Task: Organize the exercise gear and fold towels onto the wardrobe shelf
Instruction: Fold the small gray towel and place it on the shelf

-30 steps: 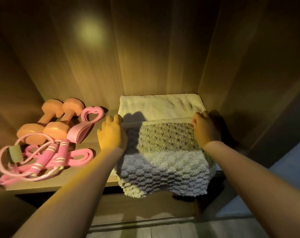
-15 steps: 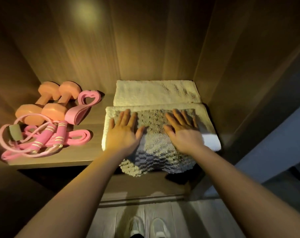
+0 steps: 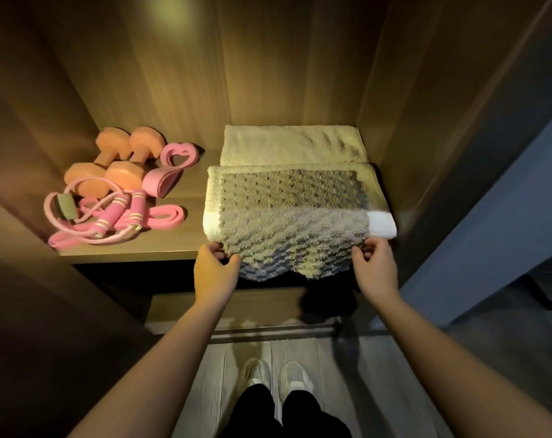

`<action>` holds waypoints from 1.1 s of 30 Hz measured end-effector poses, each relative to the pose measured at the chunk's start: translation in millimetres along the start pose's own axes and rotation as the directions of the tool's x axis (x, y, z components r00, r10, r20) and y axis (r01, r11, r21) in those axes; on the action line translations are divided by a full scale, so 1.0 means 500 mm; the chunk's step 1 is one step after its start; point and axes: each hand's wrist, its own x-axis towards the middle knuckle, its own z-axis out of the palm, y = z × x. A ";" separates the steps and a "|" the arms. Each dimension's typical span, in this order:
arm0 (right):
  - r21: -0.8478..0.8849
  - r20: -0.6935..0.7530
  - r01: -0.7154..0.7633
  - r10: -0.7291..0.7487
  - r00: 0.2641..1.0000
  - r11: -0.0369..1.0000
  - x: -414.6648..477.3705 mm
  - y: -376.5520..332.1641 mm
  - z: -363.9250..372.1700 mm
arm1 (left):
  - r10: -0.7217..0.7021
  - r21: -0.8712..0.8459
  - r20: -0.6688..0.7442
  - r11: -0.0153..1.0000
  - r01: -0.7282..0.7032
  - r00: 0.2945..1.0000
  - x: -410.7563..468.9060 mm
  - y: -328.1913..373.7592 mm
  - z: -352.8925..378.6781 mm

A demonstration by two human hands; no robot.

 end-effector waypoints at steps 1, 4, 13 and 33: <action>0.053 0.042 -0.056 0.054 0.998 0.997 0.003 0.000 0.002 | -0.001 -0.016 -0.003 1.000 0.001 1.000 0.003 0.000 0.003; 0.118 0.101 -0.112 0.101 0.990 0.987 0.013 -0.002 0.003 | 0.016 0.016 0.013 1.000 -0.017 1.000 0.009 -0.004 0.003; 0.033 0.354 -0.152 0.130 0.926 0.988 0.002 0.032 -0.029 | -0.071 -0.011 0.254 0.997 0.077 0.965 -0.015 -0.028 -0.011; 0.501 0.479 -0.287 0.015 0.878 0.816 -0.069 -0.065 -0.194 | 0.100 -0.408 0.436 0.908 0.098 0.894 -0.120 0.078 -0.152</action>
